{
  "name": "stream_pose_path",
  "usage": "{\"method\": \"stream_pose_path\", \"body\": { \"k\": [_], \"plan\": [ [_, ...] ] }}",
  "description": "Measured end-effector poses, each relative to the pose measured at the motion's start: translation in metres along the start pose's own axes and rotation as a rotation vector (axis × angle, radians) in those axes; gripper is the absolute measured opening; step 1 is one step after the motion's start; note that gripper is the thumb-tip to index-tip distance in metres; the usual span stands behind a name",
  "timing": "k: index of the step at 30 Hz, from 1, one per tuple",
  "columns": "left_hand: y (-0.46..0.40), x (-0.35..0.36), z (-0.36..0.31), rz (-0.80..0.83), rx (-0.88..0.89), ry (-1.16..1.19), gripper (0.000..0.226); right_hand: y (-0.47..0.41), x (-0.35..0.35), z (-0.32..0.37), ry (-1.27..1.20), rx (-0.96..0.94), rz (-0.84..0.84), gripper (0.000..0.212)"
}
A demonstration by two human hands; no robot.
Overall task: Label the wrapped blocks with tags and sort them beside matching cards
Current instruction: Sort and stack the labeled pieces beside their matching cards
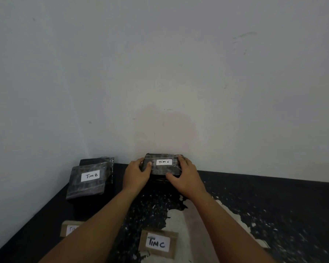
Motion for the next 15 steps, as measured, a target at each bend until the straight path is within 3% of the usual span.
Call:
{"method": "stream_pose_path", "body": {
  "k": [8,15],
  "plan": [
    [-0.0011,0.0074,0.0023,0.021,-0.012,0.025,0.051,-0.0056,0.0072,-0.0098,0.108,0.046,-0.02,0.112],
    [-0.0002,0.0071,0.0001,0.051,-0.001,-0.007,0.055,-0.0046,0.0071,-0.0101,0.12,0.032,-0.004,0.097]
  ]
}}
Point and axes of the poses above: each hand's wrist, its own y-axis away from the middle knuckle, its own x-axis out of the palm, z = x × y, the point moved 7 cm from there along -y, towards the middle knuckle, and after that the axes turned 5 degrees about -x, right-handed, at the moved point
